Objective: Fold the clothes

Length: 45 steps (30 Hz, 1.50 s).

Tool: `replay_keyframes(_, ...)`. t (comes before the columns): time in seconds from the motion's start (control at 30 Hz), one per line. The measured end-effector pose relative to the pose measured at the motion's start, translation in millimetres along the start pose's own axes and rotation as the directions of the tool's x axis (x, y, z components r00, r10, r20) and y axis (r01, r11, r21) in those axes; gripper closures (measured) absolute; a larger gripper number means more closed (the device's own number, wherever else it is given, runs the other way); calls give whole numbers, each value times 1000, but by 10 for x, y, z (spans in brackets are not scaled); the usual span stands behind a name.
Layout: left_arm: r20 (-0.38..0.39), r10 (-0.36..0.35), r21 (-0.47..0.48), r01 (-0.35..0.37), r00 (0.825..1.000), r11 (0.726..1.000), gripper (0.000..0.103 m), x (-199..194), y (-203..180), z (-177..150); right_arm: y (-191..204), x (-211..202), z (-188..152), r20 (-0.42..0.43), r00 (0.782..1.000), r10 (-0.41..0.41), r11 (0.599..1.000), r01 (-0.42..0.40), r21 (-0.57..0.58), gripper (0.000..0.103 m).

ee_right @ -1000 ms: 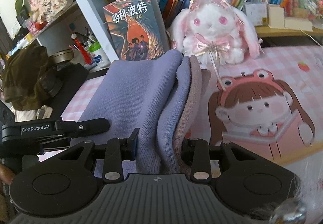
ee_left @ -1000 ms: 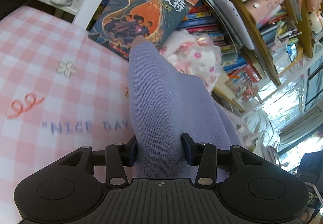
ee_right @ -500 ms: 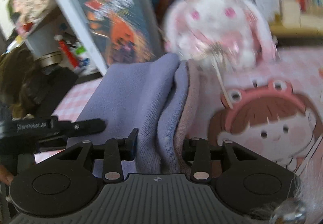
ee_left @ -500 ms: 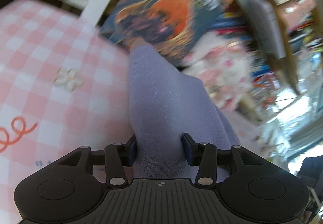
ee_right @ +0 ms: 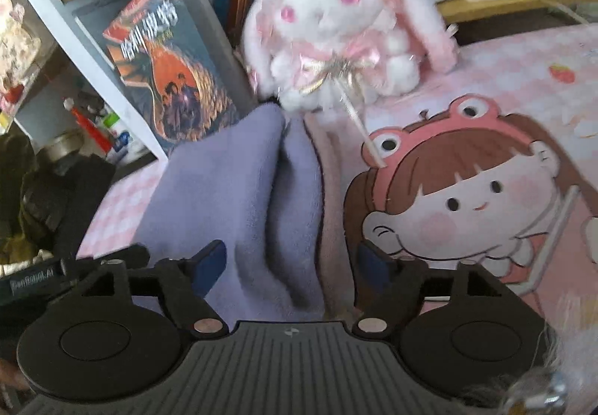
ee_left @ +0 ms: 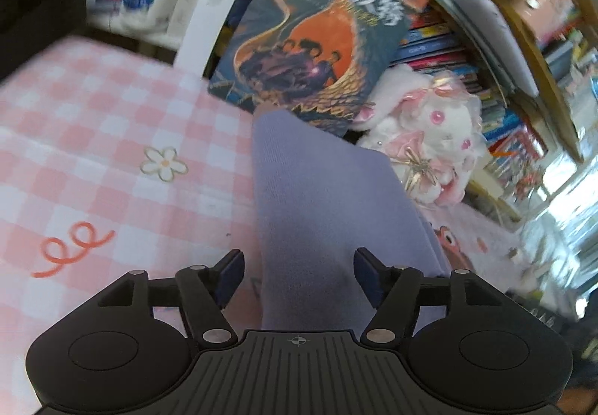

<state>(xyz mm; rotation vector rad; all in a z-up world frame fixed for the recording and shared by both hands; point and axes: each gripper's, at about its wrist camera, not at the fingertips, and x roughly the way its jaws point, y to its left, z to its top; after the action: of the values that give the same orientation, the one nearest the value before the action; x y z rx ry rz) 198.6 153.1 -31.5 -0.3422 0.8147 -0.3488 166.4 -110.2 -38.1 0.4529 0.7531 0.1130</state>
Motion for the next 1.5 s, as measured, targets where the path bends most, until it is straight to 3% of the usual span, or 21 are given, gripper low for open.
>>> replay_keyframes(0.07, 18, 41, 45, -42, 999, 998, 26, -110, -78, -42, 42, -146, -26, 40, 999, -31, 999, 32, -4, 18)
replay_keyframes(0.17, 42, 103, 106, -107, 994, 989, 24, -256, -190, -120, 142, -341, -139, 92, 990, -109, 992, 114, -52, 15)
replay_keyframes(0.27, 49, 158, 138, -164, 986, 977, 12, -327, -264, -246, 219, -461, -303, 123, 961, -247, 963, 257, -78, 9)
replay_keyframes(0.37, 72, 203, 179, -213, 977, 960, 7, -403, -325, -380, 252, -540, -471, 132, 943, -307, 942, 321, -103, 6)
replay_keyframes(0.53, 45, 217, 209, -222, 975, 953, 7, -470, -358, -564, 329, -636, -766, 131, 936, -326, 928, 343, -142, 3)
replay_keyframes(0.63, 38, 222, 212, -224, 974, 951, 7, -492, -357, -596, 392, -665, -881, 110, 944, -311, 930, 326, -167, 3)
replay_keyframes(1.5, 46, 242, 272, -246, 969, 930, 3, -657, -406, -762, 503, -745, -992, 95, 933, -346, 915, 358, -186, 0)
